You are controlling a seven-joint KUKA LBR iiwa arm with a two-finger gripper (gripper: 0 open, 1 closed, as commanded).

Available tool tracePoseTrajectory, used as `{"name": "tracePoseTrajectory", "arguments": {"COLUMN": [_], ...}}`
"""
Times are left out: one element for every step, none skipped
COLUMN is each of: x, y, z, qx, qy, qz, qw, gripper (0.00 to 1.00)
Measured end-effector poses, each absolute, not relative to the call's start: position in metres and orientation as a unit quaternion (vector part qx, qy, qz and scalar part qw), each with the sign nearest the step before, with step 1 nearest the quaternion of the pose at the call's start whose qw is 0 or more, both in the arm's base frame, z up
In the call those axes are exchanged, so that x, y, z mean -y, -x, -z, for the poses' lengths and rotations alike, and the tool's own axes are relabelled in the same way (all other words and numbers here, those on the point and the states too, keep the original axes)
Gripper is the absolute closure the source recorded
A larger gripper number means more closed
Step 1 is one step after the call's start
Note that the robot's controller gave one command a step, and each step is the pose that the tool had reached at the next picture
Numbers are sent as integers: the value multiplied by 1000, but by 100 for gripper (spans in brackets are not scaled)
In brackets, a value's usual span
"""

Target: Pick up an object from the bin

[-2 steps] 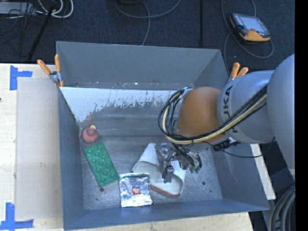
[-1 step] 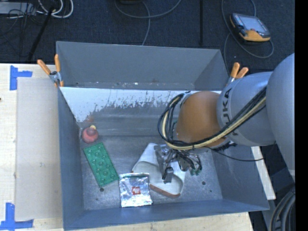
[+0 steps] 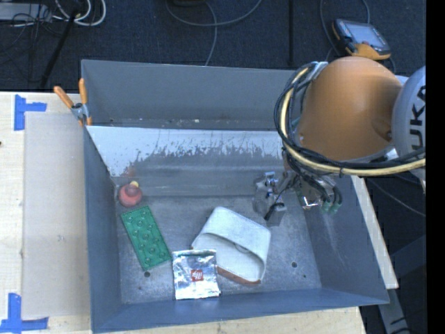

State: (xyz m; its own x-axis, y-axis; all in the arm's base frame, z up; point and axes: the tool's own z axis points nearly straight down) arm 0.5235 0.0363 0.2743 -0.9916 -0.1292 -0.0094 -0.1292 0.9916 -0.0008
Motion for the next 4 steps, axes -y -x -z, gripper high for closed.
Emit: {"name": "tracePoseTrajectory", "arguments": {"x": [-12, -13, 2, 2], "y": [-519, -521, -536, -532], "z": [-173, -177, -73, -77], "qx": [-998, -998, -1000, -1000], "qy": [58, 58, -4, -3], "qz": [0, 0, -2, -1], "qw": [-5, -1, 11, -1], "gripper": [100, 0, 0, 100]}}
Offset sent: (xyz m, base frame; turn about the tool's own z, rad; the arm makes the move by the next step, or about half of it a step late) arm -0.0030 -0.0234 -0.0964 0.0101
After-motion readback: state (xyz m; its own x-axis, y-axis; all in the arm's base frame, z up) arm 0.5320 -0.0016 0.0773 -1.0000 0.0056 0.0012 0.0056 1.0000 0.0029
